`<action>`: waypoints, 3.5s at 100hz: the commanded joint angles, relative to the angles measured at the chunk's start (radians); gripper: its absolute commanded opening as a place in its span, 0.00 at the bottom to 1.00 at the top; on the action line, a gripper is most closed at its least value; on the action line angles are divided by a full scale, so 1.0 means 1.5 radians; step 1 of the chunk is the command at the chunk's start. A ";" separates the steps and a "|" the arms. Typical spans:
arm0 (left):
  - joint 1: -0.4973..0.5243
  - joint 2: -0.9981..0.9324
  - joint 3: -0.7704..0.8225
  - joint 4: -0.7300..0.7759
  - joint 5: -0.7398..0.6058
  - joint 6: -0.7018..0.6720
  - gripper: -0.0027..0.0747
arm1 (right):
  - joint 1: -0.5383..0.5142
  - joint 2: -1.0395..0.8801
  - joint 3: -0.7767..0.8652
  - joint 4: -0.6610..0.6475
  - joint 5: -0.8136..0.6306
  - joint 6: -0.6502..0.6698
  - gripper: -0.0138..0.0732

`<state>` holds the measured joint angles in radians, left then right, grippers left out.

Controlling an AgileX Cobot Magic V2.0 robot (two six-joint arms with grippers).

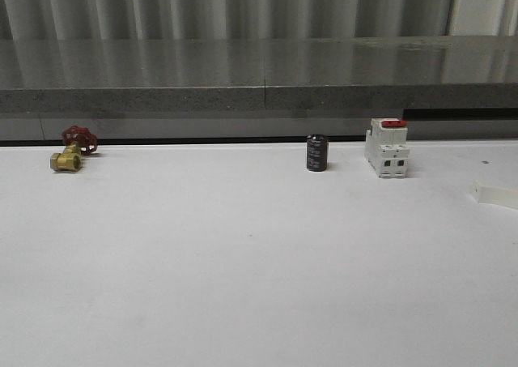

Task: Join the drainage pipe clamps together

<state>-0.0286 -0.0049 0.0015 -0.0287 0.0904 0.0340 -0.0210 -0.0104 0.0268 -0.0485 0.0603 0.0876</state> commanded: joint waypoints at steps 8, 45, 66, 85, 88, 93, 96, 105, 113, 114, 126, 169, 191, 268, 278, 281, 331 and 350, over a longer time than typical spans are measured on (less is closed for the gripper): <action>0.000 -0.018 0.025 -0.006 -0.077 -0.001 0.01 | 0.001 -0.013 -0.010 -0.004 -0.053 -0.005 0.14; 0.000 0.042 -0.142 -0.007 0.114 -0.001 0.01 | 0.001 -0.013 -0.010 -0.004 -0.053 -0.005 0.14; 0.000 0.168 -0.245 0.058 0.250 -0.001 0.03 | 0.001 -0.013 -0.010 -0.004 -0.053 -0.005 0.14; 0.000 0.322 -0.306 0.055 0.285 -0.001 0.43 | 0.001 -0.013 -0.010 -0.004 -0.053 -0.005 0.14; 0.001 0.344 -0.313 0.055 0.285 -0.001 0.52 | 0.001 -0.013 -0.010 -0.004 -0.053 -0.005 0.14; 0.003 0.383 -0.325 0.055 0.282 -0.001 0.62 | 0.001 -0.013 -0.010 -0.004 -0.053 -0.005 0.14; 0.005 0.406 -0.332 0.055 0.282 -0.001 0.65 | 0.001 -0.013 -0.010 -0.004 -0.053 -0.005 0.14; 0.017 0.481 -0.358 0.055 0.283 -0.004 0.64 | 0.001 -0.013 -0.010 -0.004 -0.053 -0.005 0.14; 0.031 0.551 -0.387 0.055 0.294 -0.058 0.60 | 0.001 -0.013 -0.010 -0.004 -0.053 -0.005 0.14; 0.034 0.556 -0.390 0.055 0.296 -0.062 0.59 | 0.001 -0.013 -0.010 -0.004 -0.053 -0.005 0.14; 0.062 0.655 -0.431 0.055 0.295 -0.071 0.56 | 0.001 -0.013 -0.010 -0.004 -0.053 -0.005 0.14; 0.138 0.994 -0.643 0.019 0.436 -0.071 0.56 | 0.001 -0.013 -0.010 -0.004 -0.053 -0.005 0.14; 0.138 1.110 -0.715 0.001 0.453 -0.071 0.56 | 0.001 -0.013 -0.010 -0.004 -0.053 -0.005 0.14; 0.138 1.267 -0.842 0.000 0.459 -0.071 0.16 | 0.001 -0.013 -0.010 -0.004 -0.053 -0.005 0.14; 0.138 1.267 -0.842 0.000 0.455 -0.071 0.01 | 0.001 -0.013 -0.010 -0.004 -0.053 -0.005 0.14; 0.137 1.267 -0.842 -0.001 0.455 -0.071 0.01 | 0.001 -0.013 -0.010 -0.004 -0.053 -0.005 0.14; -0.084 1.231 -0.842 -0.082 0.421 -0.073 0.01 | 0.001 -0.013 -0.010 -0.004 -0.053 -0.005 0.14; -0.186 1.239 -0.843 -0.107 0.354 -0.113 0.01 | 0.001 -0.013 -0.010 -0.004 -0.053 -0.005 0.14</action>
<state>-0.2515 1.8900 -1.2345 -0.1424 0.6847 -0.1084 -0.0210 -0.0104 0.0268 -0.0485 0.0603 0.0876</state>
